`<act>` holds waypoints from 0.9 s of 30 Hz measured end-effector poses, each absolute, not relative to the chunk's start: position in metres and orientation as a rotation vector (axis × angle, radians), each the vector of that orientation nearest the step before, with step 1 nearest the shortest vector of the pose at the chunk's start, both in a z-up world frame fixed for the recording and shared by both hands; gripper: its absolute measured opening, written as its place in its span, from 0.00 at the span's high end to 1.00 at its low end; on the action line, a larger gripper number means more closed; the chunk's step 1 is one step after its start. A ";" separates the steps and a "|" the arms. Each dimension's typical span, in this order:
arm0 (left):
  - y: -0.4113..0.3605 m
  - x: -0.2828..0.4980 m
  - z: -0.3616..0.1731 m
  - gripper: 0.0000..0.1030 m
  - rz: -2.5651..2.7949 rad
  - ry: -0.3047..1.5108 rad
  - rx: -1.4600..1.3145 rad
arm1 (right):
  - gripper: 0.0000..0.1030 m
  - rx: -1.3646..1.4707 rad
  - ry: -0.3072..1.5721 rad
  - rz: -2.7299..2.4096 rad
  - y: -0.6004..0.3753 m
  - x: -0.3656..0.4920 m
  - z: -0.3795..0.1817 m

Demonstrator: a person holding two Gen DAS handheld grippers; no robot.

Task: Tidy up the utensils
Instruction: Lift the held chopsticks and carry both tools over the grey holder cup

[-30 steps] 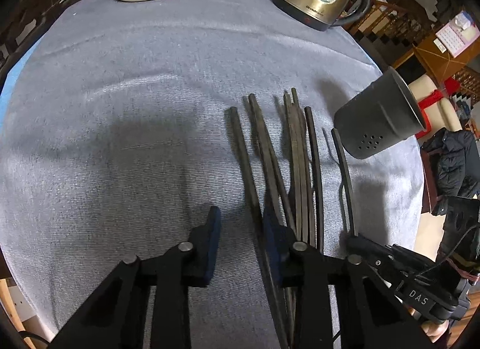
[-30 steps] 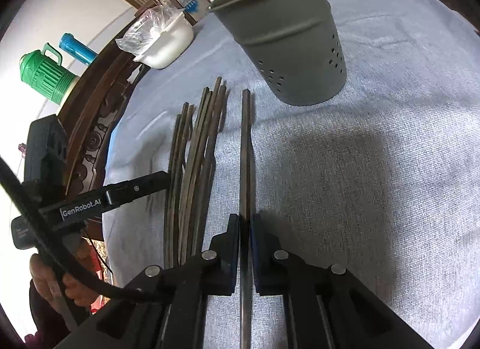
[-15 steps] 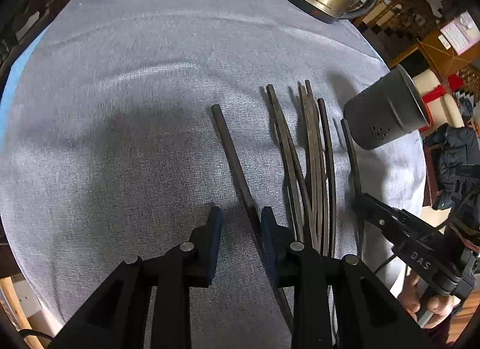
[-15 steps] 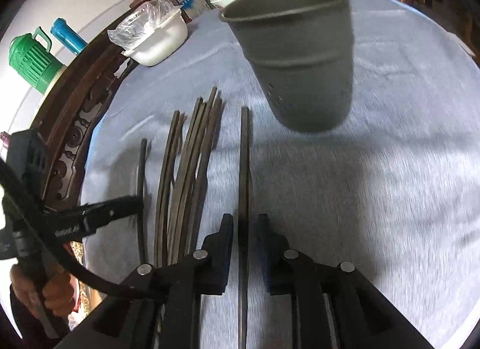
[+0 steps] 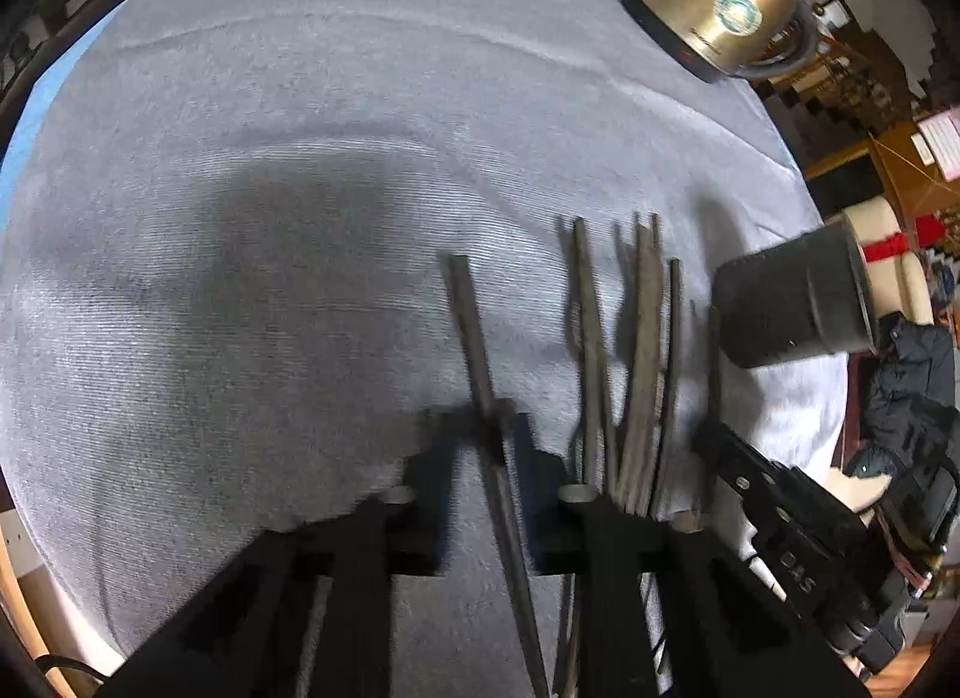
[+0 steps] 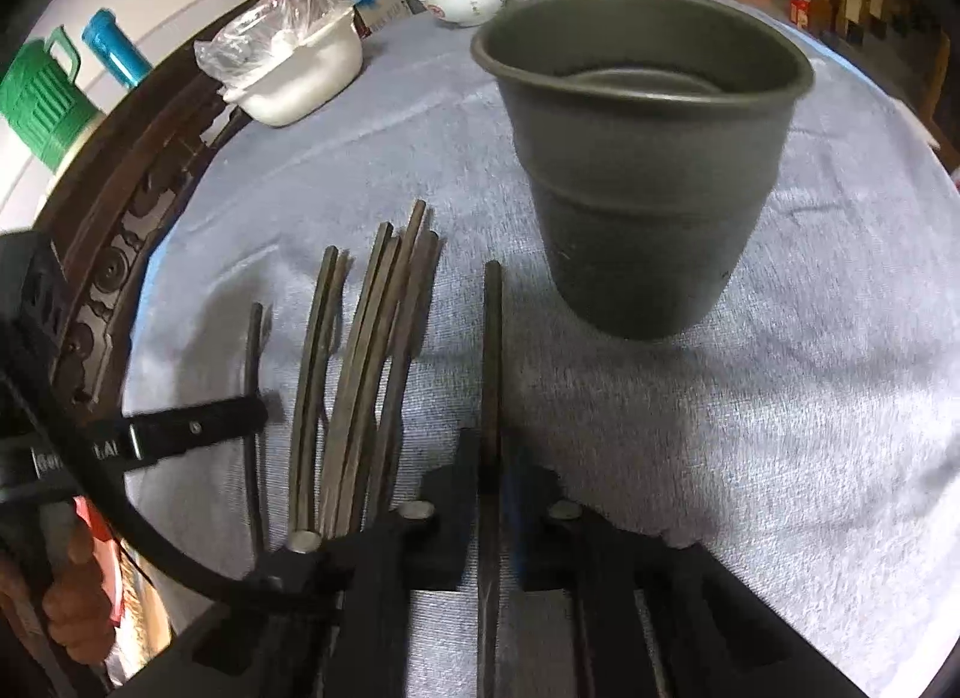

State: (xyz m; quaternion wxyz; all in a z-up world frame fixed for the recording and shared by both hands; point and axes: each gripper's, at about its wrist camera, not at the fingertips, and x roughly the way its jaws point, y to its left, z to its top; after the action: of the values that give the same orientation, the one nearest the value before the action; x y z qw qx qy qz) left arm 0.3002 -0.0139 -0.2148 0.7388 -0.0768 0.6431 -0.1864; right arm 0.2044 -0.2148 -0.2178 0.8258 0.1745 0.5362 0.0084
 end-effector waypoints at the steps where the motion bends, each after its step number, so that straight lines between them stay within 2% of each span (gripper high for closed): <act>1: -0.010 0.302 -0.215 0.91 -0.412 1.414 -0.194 | 0.94 0.378 1.133 0.024 -0.214 0.206 -0.217; 8: 0.000 0.291 -0.195 0.91 -0.429 1.339 -0.209 | 0.94 0.407 0.994 0.167 -0.216 0.184 -0.183; 19: -0.001 0.250 -0.072 0.94 -0.517 1.017 -0.112 | 0.94 0.450 0.594 0.235 -0.245 0.139 -0.098; 27: -0.034 0.246 -0.001 0.94 -0.568 0.844 -0.075 | 0.94 0.509 0.288 0.086 -0.297 0.128 -0.049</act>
State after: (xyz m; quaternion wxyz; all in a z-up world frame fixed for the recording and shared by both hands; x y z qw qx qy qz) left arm 0.2461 -0.0342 -0.0009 0.8726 -0.0359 0.4042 -0.2718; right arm 0.1284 -0.2970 -0.0488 0.9566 0.2509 0.1421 0.0423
